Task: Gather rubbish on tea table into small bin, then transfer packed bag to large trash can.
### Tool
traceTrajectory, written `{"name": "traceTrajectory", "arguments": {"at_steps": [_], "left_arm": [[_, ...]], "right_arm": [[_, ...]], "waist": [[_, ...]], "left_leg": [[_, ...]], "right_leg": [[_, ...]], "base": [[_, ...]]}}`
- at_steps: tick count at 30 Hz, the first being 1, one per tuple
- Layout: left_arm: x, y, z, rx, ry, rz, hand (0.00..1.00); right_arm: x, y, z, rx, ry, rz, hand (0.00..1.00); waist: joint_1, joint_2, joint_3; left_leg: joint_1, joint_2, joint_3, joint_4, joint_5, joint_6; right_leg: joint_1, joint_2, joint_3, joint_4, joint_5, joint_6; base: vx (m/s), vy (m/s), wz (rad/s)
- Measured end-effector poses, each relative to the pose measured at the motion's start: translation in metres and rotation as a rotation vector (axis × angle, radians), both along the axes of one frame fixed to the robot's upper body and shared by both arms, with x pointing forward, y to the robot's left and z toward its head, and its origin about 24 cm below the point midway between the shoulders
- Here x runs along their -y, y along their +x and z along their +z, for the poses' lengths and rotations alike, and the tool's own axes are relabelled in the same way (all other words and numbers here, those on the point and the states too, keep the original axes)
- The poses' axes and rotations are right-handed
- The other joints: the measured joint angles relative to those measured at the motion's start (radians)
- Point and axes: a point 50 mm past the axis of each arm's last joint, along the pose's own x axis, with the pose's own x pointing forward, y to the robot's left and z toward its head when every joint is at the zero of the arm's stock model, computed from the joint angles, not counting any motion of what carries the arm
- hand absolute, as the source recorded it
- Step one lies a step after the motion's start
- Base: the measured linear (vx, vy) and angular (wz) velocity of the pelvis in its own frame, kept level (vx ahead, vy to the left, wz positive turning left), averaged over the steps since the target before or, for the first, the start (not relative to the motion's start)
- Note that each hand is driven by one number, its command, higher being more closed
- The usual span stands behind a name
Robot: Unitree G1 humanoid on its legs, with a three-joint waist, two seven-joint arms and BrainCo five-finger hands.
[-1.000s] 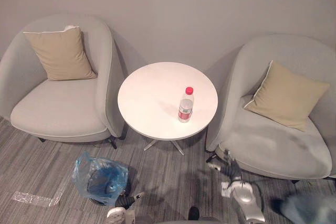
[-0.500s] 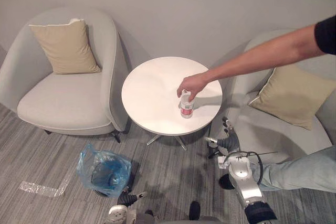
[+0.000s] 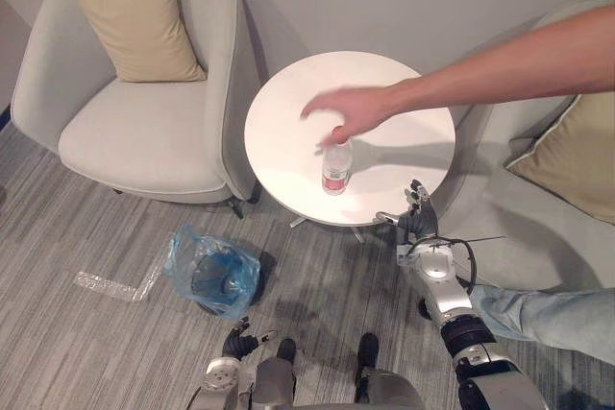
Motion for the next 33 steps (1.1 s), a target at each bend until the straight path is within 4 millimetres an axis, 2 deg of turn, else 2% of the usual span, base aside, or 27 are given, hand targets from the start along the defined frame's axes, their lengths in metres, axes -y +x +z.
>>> {"name": "traceTrajectory", "arguments": {"at_steps": [2,9,14,21,28,33], "left_arm": [[0.000,0.002,0.001,0.006,0.001,-0.001,0.00],[0.000,0.003,0.002,0.013,0.001,0.007,0.00],[0.000,0.003,0.002,0.013,-0.008,0.009,0.00],[-0.001,0.003,0.002,0.013,-0.018,0.012,0.00],[-0.001,0.007,0.005,0.047,-0.031,0.011,0.00],[-0.002,0.014,0.009,0.085,-0.044,0.037,0.00]], "right_arm": [[0.000,0.000,-0.001,-0.001,0.000,-0.002,0.00],[0.007,-0.003,0.000,0.007,0.005,-0.056,0.00],[0.005,0.000,0.014,0.074,0.012,-0.055,0.00],[0.003,0.003,0.017,0.079,0.002,-0.024,0.00],[-0.007,0.025,0.040,0.120,-0.081,0.083,0.00],[-0.007,0.043,0.067,0.180,-0.139,0.109,0.00]], "waist": [[0.000,0.002,0.012],[-0.001,0.003,0.014],[0.000,0.003,0.014],[0.001,0.001,0.016],[0.003,0.002,0.039],[0.010,0.003,0.070]], "left_leg": [[-0.001,-0.006,0.000,0.011,-0.003,0.002],[-0.030,-0.005,-0.003,0.026,-0.005,0.001],[-0.031,-0.006,-0.003,0.027,-0.005,0.001],[-0.033,-0.006,-0.004,0.028,-0.005,0.001],[-0.054,-0.012,-0.035,0.034,-0.004,0.000],[-0.099,-0.020,-0.079,0.055,0.003,-0.009]], "right_leg": [[-0.001,-0.006,0.004,0.015,-0.019,0.004],[-0.032,-0.004,0.017,0.029,-0.021,0.006],[-0.032,-0.004,0.017,0.029,-0.021,0.006],[-0.032,-0.004,0.018,0.028,-0.020,0.006],[-0.033,-0.008,-0.011,0.028,-0.020,0.006],[-0.049,-0.011,-0.051,0.029,-0.021,0.006]], "base": [[-0.06,0.014,0.04],[-0.04,0.000,-0.03],[0.00,0.000,0.00],[0.00,0.000,0.00],[-0.02,0.008,0.12],[-0.01,0.009,0.28]]}}
